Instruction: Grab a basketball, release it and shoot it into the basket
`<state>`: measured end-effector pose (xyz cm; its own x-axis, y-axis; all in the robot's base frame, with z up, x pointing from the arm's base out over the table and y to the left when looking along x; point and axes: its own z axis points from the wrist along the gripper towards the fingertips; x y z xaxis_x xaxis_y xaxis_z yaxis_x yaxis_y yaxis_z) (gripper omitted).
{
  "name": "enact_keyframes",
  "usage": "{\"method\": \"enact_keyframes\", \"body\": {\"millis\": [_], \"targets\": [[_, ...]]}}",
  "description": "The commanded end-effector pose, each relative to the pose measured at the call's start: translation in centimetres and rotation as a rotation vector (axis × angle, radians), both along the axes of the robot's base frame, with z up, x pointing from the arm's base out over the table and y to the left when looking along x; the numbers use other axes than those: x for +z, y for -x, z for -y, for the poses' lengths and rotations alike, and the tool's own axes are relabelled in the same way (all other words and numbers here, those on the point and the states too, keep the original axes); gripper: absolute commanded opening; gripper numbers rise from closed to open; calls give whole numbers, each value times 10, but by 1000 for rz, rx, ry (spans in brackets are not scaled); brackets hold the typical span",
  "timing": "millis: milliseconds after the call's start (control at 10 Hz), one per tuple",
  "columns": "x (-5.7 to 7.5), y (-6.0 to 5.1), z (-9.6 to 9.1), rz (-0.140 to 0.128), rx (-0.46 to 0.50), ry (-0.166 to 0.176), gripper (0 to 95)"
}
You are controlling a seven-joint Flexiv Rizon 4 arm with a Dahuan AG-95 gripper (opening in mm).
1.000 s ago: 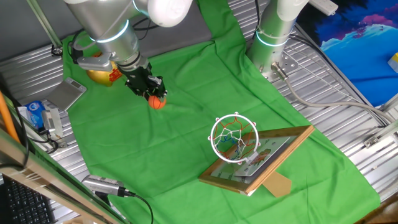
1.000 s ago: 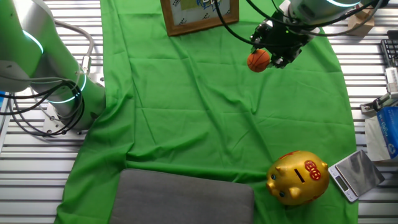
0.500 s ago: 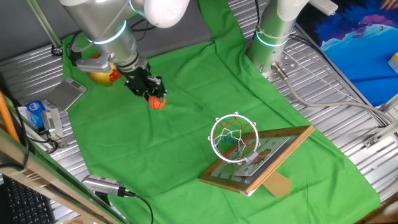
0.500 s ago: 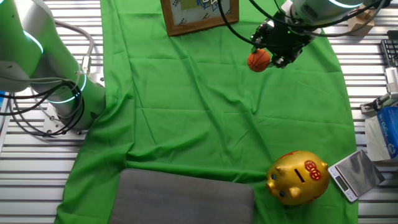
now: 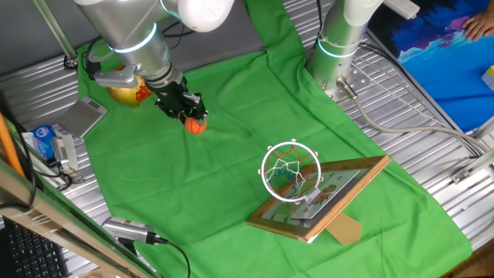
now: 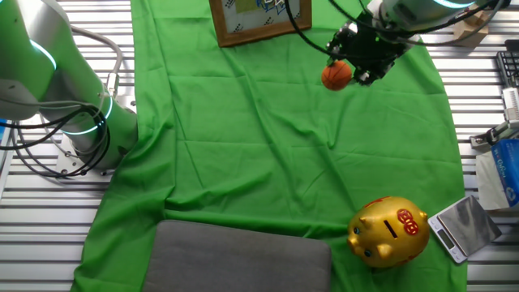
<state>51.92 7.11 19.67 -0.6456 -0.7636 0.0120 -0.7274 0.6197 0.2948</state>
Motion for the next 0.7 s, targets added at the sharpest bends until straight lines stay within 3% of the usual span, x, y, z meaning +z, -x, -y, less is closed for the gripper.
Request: {"method": "enact_keyframes", "body": {"millis": [100,400,700], "targets": [[26,16,-12,-31,-15,27,0],[48,42,-36,-44,-53,31,0],[57,56,-64,-52,-99,47,0]]}}
